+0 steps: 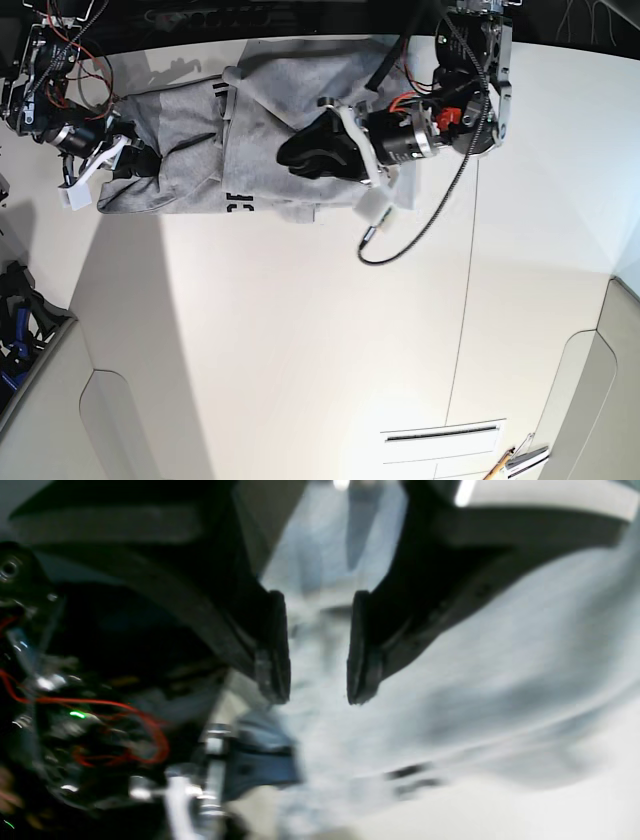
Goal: Fold the T-shirt properly
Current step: 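Press the folded end down with the left gripper onto the strip, then carry the right gripper's end over onto the folded bundle, then release the left gripper and lift it away from the bundle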
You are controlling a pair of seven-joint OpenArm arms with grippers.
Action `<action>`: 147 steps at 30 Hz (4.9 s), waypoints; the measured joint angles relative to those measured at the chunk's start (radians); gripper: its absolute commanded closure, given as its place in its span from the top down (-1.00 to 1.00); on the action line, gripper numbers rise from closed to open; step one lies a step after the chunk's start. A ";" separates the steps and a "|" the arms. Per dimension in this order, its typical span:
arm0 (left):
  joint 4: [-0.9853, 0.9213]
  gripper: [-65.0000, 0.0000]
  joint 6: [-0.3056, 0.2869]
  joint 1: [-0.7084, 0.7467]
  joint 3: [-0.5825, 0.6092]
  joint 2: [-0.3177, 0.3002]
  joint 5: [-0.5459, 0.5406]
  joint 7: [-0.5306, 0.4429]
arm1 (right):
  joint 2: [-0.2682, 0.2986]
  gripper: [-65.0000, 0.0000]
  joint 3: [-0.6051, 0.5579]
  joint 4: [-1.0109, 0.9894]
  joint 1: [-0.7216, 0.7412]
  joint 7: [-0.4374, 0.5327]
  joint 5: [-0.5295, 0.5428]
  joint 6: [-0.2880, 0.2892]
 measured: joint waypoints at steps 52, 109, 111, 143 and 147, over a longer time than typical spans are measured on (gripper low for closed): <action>-0.105 -0.96 -0.001 0.178 -0.283 -0.141 0.023 -0.025 | -0.285 -1.00 -0.800 0.441 -0.010 0.060 -0.559 -0.307; 0.262 -0.96 -0.001 0.249 -0.161 -0.133 -0.097 0.027 | -0.241 -1.00 -0.787 0.420 0.151 -0.016 -0.764 -0.376; 0.262 -0.96 0.000 0.217 -0.108 -0.133 -0.008 -0.016 | -0.241 -1.00 -0.787 0.399 0.151 -0.006 -0.723 -0.375; 0.362 -0.96 0.068 0.311 -0.129 -0.315 0.156 0.019 | -0.243 -1.00 -0.787 0.275 0.156 0.035 -0.652 -0.346; 0.414 -0.96 0.068 0.311 -0.243 -0.315 0.153 -0.018 | -0.243 -1.00 -0.787 0.414 0.159 0.027 -0.649 -0.254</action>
